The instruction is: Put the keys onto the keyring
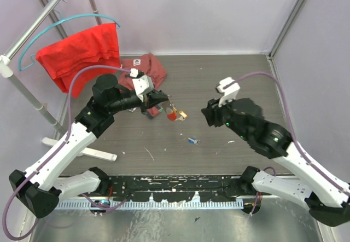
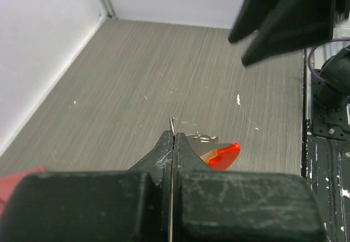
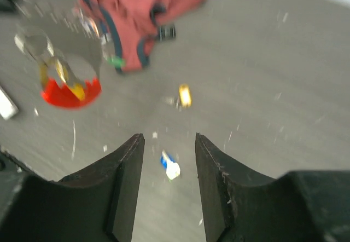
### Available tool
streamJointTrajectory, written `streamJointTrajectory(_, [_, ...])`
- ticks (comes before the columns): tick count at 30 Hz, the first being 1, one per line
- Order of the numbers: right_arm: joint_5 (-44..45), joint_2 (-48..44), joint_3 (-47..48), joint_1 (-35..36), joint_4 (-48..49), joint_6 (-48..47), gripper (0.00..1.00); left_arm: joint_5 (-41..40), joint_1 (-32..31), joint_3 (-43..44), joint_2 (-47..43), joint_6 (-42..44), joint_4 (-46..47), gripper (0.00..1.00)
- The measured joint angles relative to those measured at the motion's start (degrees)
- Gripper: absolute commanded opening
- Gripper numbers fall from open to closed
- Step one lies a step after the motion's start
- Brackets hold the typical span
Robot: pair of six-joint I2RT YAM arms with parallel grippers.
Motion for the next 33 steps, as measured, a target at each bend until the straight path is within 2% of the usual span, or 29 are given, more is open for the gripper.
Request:
streamJointTrajectory(3, [-3.0, 3.6, -3.1, -1.2, -4.0, 3.1, 0.49, -0.8, 1.8, -1.3, -0.3, -1.8, -0.2, 0.0])
streamJointTrajectory(7, [-12.0, 10.4, -5.7, -5.4, -6.6, 3.7, 0.52, -2.8, 3.8, -3.7, -2.5, -3.0, -0.5, 0.0])
streamJointTrajectory(11, [-21.9, 17.0, -8.0, -11.1, -6.7, 3.1, 0.54, -4.2, 4.9, -4.9, -5.9, -3.0, -1.5, 0.0])
streamJointTrajectory(14, [-25.7, 21.9, -9.7, -13.3, -6.8, 2.2, 0.55, -5.2, 5.2, -5.2, -8.5, -2.8, -1.8, 0.0])
streamJointTrajectory(21, [-29.1, 33.9, -10.0, -13.6, -6.5, -0.2, 0.54, -6.6, 5.6, -5.6, -10.7, -2.3, -2.9, 0.0])
streamJointTrajectory(27, [-28.1, 42.1, -9.1, -13.6, -7.6, -3.7, 0.54, -6.6, 5.6, -5.6, -10.0, -1.7, -3.9, 0.0])
streamJointTrajectory(33, [-25.4, 44.7, -7.1, -13.1, -9.9, -7.2, 0.52, -6.6, 5.6, -5.6, -8.9, -1.2, -4.3, 0.0])
